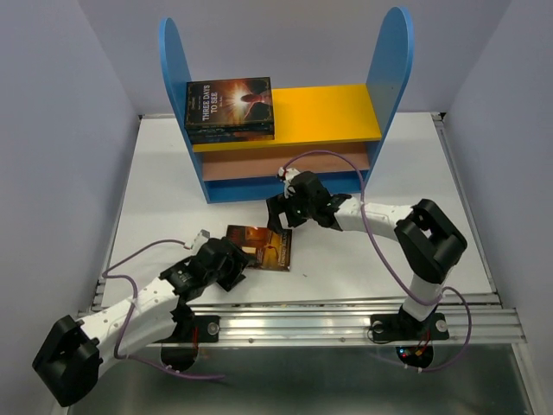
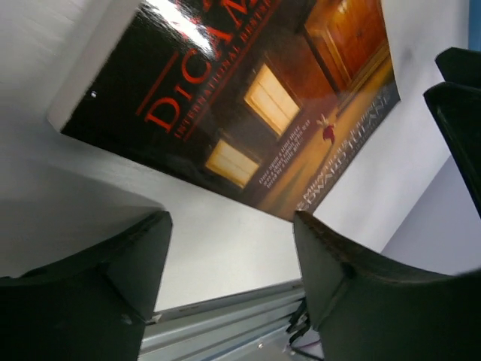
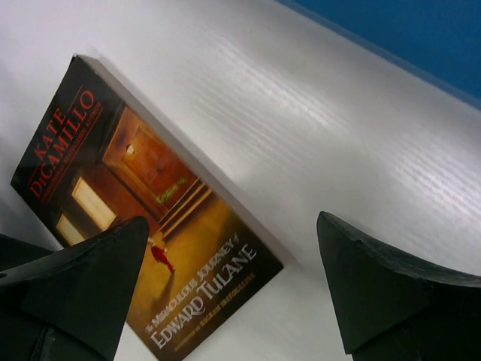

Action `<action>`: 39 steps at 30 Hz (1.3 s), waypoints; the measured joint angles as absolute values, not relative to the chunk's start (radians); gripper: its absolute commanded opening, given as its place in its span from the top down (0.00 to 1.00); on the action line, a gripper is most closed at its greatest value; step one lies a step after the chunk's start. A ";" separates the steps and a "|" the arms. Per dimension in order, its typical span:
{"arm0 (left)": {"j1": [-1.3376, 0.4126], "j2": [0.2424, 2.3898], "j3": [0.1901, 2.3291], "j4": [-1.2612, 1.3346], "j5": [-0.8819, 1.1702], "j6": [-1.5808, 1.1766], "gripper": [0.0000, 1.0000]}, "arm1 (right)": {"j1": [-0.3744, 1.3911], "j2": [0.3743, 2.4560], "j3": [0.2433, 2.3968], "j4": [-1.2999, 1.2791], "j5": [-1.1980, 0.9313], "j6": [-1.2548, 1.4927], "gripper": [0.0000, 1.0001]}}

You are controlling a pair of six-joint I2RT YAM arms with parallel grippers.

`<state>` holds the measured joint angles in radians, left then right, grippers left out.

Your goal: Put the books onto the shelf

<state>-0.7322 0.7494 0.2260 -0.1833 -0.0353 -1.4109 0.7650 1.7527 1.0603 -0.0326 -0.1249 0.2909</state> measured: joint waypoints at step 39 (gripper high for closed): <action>-0.724 0.984 0.311 -0.101 -0.157 -1.552 0.27 | 0.721 1.827 1.109 -0.141 -0.668 0.384 0.99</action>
<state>-0.7238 0.9840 0.3115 -0.1013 -0.1570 -1.5517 0.7208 1.8275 1.1091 -0.1406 -0.6678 0.3836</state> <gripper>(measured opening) 0.662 0.081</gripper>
